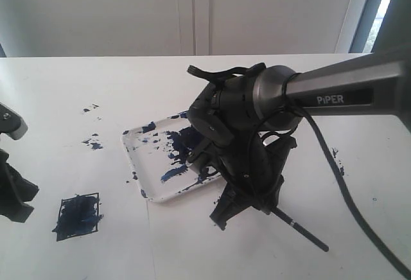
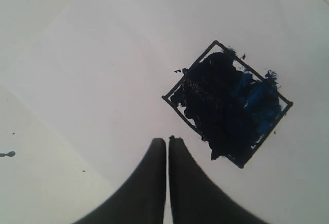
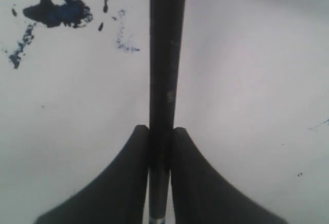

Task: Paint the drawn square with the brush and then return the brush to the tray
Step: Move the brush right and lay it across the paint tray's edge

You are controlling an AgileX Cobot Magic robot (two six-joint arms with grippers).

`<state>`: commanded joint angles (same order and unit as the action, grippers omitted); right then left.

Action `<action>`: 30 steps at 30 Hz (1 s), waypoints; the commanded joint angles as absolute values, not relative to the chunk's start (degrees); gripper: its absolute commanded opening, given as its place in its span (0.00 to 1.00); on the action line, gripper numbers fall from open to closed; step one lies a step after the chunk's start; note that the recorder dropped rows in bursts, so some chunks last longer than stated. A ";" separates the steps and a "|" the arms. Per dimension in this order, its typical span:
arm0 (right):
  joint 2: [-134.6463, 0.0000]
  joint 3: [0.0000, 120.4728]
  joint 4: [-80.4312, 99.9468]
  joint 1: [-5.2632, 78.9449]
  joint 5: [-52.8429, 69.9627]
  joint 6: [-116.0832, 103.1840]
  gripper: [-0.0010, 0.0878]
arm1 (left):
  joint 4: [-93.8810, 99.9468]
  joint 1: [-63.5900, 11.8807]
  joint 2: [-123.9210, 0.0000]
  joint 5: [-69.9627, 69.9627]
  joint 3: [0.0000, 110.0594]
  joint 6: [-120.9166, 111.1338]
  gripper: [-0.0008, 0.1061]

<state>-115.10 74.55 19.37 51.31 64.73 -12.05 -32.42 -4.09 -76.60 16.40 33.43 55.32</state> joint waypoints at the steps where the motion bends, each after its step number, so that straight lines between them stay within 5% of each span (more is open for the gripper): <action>1: -114.96 74.55 19.37 51.31 64.62 -12.05 0.27 | -32.42 -4.09 -76.60 16.40 33.43 55.32 0.09; 11: -111.38 74.55 19.01 51.31 64.02 -12.22 0.56 | -32.42 -4.09 -76.60 14.67 33.43 55.43 0.09; 18: -99.66 74.45 15.27 51.41 53.02 -12.00 0.57 | -32.53 -4.09 -76.20 14.87 33.43 54.97 0.09; 22: -88.61 71.07 15.10 51.52 43.81 -10.69 0.57 | -32.96 -4.09 -73.79 14.61 33.43 53.79 0.01; 30: -67.06 60.64 16.45 51.52 34.84 -9.12 0.44 | -38.59 -4.09 -62.17 15.04 32.15 53.90 0.01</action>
